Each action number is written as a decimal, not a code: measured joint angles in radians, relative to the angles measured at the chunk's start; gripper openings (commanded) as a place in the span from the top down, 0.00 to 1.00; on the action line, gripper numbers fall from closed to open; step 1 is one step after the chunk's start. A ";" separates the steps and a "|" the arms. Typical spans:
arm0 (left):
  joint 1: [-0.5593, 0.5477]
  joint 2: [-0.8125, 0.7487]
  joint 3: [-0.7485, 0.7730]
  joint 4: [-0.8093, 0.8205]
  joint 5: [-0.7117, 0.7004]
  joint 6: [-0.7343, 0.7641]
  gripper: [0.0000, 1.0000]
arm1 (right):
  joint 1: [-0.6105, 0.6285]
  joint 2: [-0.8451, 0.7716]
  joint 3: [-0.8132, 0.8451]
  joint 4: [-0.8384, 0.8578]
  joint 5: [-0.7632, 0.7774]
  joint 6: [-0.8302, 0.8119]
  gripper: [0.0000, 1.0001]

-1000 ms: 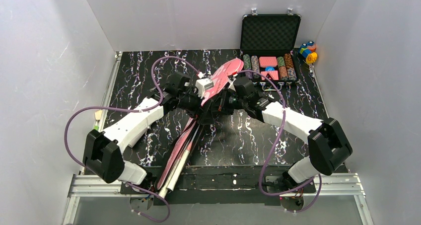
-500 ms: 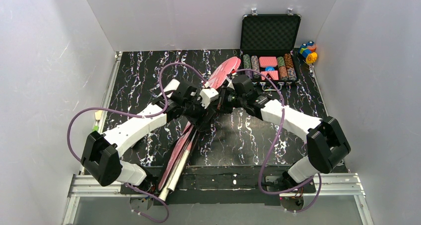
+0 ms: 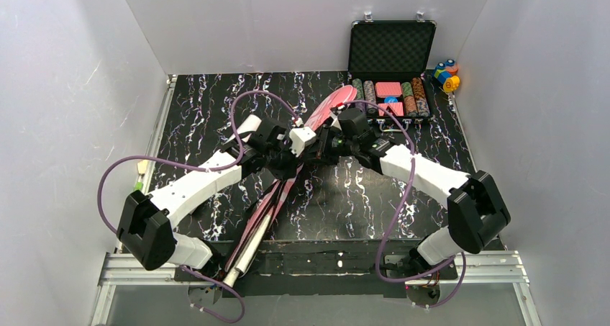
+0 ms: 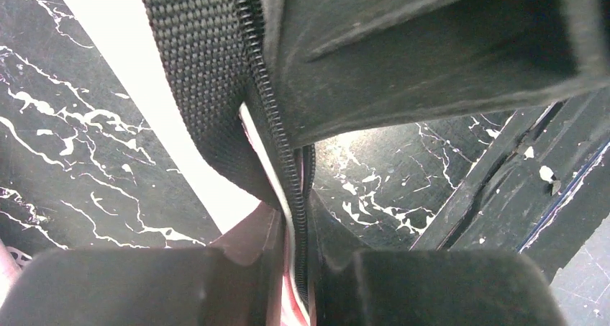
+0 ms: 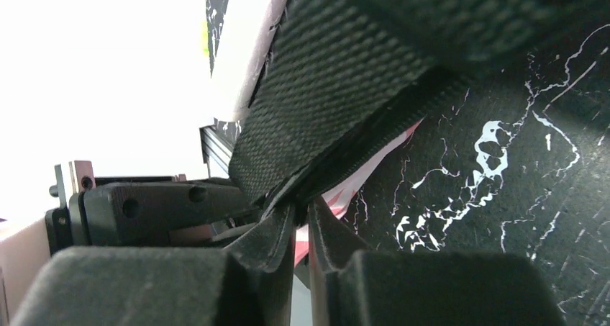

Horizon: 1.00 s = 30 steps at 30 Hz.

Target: Pack up the badminton gear

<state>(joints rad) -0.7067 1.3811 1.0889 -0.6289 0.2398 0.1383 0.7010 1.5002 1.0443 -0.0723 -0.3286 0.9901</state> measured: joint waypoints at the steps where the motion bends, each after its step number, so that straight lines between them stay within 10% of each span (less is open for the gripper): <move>1: 0.000 -0.001 0.000 0.000 0.000 -0.001 1.00 | -0.002 -0.005 0.000 -0.003 0.000 0.002 0.69; 6: -0.003 -0.003 0.000 -0.008 -0.007 -0.009 1.00 | -0.043 -0.087 -0.012 -0.013 -0.014 0.000 0.49; 30: 0.046 -0.001 0.105 -0.142 0.147 -0.042 1.00 | -0.511 -0.278 -0.171 0.034 -0.199 -0.080 0.45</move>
<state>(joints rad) -0.6609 1.3804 1.1938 -0.7708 0.3866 0.0967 0.1902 1.2217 0.8734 -0.0383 -0.5278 0.9104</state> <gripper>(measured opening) 0.096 0.549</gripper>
